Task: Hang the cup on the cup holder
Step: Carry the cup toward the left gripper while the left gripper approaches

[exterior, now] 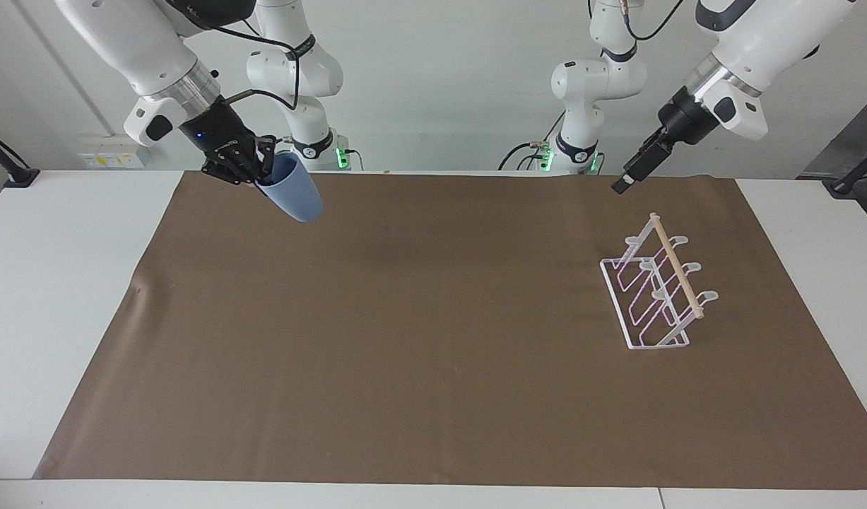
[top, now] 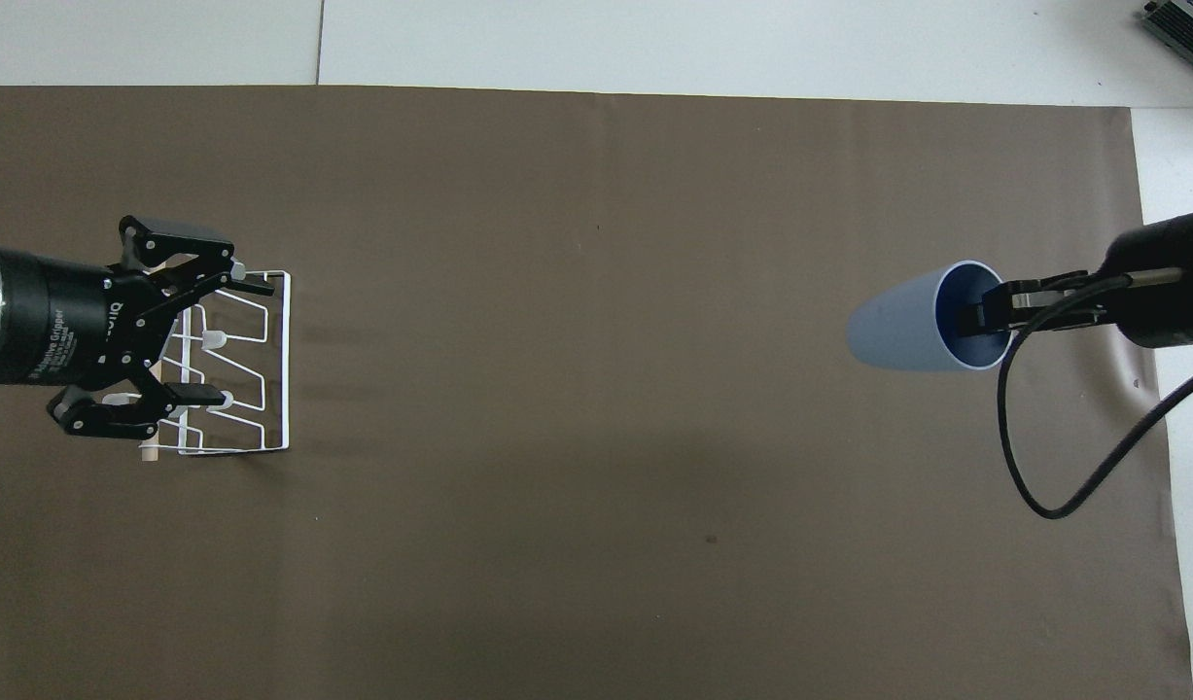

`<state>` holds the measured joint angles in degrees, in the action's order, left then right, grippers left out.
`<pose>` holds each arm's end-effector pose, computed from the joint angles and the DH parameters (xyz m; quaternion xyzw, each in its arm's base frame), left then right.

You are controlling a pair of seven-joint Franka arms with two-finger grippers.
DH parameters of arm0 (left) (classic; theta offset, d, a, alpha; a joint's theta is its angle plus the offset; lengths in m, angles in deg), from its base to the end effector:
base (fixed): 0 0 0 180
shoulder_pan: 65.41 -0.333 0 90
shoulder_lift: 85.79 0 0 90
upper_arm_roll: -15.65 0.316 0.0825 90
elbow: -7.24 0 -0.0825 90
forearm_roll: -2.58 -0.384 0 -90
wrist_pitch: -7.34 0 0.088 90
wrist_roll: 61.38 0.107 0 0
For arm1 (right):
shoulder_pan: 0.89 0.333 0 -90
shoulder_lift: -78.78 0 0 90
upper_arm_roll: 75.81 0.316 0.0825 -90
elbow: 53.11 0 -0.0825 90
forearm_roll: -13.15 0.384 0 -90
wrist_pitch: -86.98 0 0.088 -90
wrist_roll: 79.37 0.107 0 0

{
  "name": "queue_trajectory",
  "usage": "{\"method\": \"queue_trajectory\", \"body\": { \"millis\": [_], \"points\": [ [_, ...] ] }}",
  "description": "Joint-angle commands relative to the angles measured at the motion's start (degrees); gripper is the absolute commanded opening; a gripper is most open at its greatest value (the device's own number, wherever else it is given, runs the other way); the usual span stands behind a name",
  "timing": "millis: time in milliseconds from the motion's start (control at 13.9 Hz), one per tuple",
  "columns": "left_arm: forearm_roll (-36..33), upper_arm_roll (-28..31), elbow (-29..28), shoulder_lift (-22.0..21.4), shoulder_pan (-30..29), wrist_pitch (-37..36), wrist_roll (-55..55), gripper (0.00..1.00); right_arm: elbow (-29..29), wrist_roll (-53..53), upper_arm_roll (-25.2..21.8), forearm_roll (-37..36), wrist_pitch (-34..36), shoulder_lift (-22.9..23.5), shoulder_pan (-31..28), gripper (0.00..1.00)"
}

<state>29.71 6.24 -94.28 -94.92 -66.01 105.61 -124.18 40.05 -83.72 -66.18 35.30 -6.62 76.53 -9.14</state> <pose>0.5044 -0.1281 0.6350 0.8575 0.4620 -0.0892 0.2080 0.5474 0.0533 0.6325 -0.9809 -0.0415 -0.0277 0.1881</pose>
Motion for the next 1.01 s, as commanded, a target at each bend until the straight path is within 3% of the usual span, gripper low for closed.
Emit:
{"method": "queue_trajectory", "body": {
  "millis": [0, 504, 937],
  "points": [
    [5.62, 0.89, -4.47, -2.82, 0.87, 3.49, -8.09, 1.0, -0.17, -0.84, 1.44, 5.52, -2.89, 0.23, -0.11, 0.0],
    [25.67, 1.42, -9.75, -4.58, -4.93, 4.47, -12.69, 1.0, 0.18, 3.82, 5.04, 19.41, -4.74, 0.05, -0.02, 0.0],
    [35.79, 0.89, -13.78, -6.33, -4.24, 4.56, -13.75, 1.0, 2.02, 11.02, 13.29, 23.81, -15.36, -0.56, -0.02, 0.0]
  ]
}}
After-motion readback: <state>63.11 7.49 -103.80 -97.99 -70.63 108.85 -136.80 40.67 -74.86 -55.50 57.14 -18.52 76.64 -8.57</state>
